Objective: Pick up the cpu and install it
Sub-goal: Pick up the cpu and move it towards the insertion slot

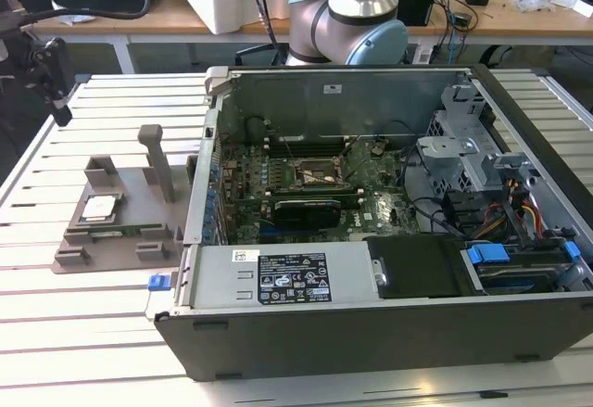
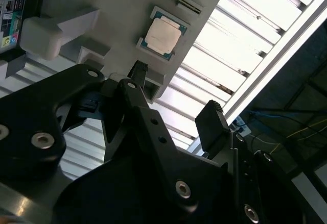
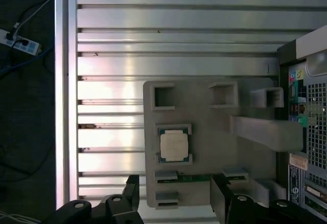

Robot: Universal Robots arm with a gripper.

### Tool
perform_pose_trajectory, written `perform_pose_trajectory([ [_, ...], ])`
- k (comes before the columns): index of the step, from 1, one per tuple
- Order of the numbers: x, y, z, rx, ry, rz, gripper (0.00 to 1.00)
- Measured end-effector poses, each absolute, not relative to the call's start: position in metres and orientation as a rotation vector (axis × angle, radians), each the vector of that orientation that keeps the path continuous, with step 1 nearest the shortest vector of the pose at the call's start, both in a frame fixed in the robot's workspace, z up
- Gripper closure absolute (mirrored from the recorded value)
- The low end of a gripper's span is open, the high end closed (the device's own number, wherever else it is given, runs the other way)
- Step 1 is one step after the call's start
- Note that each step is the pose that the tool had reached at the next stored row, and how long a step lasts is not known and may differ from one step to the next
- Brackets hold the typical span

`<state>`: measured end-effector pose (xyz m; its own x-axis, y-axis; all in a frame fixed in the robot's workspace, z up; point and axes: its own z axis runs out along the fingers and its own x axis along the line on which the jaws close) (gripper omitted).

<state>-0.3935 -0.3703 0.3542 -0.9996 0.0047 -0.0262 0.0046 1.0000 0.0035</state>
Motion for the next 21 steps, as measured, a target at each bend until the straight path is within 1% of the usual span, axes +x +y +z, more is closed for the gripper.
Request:
perform_pose_trajectory([
  [21,-0.393,-0.370,0.331,0.007,3.115,0.005,0.34],
])
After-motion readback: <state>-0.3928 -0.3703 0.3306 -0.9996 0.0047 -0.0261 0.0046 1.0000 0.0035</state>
